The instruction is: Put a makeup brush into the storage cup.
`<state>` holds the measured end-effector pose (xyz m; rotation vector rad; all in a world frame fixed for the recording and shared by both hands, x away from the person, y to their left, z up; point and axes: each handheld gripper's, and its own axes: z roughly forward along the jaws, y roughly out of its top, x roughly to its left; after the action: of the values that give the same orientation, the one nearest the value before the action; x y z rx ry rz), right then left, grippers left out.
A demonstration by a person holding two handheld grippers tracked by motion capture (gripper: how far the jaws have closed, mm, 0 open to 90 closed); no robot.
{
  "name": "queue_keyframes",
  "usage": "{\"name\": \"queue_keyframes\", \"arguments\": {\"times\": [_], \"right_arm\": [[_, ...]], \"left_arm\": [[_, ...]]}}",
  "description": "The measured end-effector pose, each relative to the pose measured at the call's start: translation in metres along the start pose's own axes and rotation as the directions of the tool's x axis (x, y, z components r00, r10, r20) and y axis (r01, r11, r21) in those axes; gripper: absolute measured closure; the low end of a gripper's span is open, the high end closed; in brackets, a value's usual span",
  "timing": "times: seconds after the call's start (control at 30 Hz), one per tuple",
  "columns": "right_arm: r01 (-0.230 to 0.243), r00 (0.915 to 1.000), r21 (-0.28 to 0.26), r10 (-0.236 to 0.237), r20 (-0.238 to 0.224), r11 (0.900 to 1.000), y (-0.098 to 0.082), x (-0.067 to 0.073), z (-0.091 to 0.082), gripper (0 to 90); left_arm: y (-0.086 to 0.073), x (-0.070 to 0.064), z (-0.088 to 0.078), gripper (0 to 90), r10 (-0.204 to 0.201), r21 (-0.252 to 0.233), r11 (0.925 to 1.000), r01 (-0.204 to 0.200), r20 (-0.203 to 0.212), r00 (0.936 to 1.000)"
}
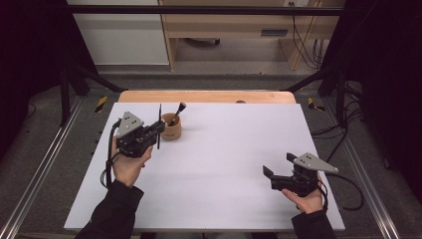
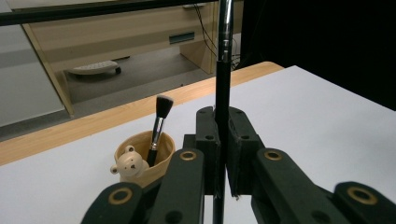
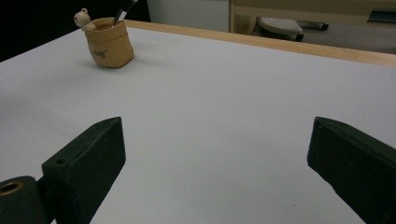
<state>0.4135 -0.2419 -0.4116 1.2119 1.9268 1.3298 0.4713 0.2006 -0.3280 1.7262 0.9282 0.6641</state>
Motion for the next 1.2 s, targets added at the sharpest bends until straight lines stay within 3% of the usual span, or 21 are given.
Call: {"name": "queue_keyframes", "arguments": {"times": [0.73, 1.2], "right_arm": [[0.007, 0.9999, 0.01, -0.007, -0.01, 1.0, 0.001, 0.004, 0.005, 5.0], [0.016, 0.9997, 0.016, -0.016, -0.019, 1.0, 0.0, 0.006, 0.008, 5.0]], "left_arm": [[0.017, 0.011, 0.015, 84.4, 0.006, -0.028, 0.9996, -0.006, -0.006, 1.0], [0.023, 0.021, 0.036, 84.5, 0.008, -0.027, 0.9996, -0.009, -0.016, 0.9998]]}}
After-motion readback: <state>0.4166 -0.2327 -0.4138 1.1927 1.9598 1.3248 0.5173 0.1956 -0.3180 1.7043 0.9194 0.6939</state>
